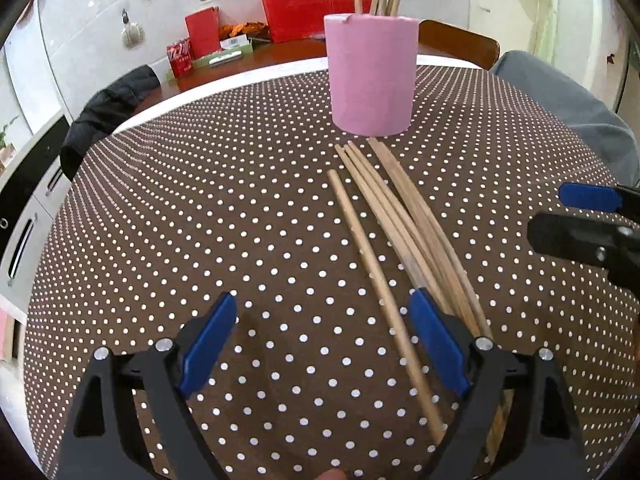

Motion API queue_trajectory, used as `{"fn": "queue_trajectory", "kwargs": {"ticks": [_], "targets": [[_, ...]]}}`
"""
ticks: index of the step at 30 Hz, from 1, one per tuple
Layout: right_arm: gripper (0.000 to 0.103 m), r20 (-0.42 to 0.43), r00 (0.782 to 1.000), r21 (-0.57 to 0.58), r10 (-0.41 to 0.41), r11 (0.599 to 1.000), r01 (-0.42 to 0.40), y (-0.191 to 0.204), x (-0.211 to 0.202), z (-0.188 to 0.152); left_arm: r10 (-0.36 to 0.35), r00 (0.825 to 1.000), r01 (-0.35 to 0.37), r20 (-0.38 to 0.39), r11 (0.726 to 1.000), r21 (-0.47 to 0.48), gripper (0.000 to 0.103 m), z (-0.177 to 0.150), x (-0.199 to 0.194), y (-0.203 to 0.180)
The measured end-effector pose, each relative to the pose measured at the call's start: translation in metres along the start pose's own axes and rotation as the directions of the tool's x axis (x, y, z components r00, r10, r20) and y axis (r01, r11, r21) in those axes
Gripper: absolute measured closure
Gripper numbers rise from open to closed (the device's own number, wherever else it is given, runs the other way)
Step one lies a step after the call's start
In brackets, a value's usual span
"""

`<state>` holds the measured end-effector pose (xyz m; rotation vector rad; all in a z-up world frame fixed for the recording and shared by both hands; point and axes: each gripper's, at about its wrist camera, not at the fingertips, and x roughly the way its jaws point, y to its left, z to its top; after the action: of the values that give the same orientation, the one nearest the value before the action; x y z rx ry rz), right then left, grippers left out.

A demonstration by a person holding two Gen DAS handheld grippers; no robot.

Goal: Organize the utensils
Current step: 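Move both open tools back down to the chopstick pile, then close the left tool on a chopstick while the right tool grasps another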

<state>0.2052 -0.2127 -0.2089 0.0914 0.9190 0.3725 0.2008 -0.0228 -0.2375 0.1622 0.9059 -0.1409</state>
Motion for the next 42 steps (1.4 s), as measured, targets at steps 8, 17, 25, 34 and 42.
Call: {"fn": "queue_trajectory", "kwargs": {"ticks": [8,17,25,34,42], "targets": [[0.006,-0.039,0.999,-0.081,-0.03,0.996,0.027,0.025,0.015,-0.005,-0.028,0.999,0.027,-0.015,0.998,-0.053,0.015,-0.007,0.002,0.025],[0.006,-0.053,0.986,-0.185,-0.156,0.972,0.144,0.046,0.034,-0.007,-0.017,1.0,0.016,-0.011,0.997,-0.081,0.015,-0.012,-0.006,0.035],[0.006,-0.108,0.978,-0.201,-0.18,0.967,0.156,0.049,0.048,-0.005,-0.014,1.0,0.013,-0.011,0.997,-0.08,0.015,-0.011,-0.007,0.035],[0.009,-0.13,0.966,-0.187,-0.224,0.962,0.198,0.026,0.048,0.009,-0.028,0.999,0.027,-0.02,0.999,-0.033,0.015,0.001,0.0,0.031],[0.027,-0.108,0.978,-0.183,-0.176,0.971,0.154,0.026,0.061,0.027,-0.083,0.996,0.084,-0.038,0.996,0.006,0.046,0.017,0.004,0.021]]}}
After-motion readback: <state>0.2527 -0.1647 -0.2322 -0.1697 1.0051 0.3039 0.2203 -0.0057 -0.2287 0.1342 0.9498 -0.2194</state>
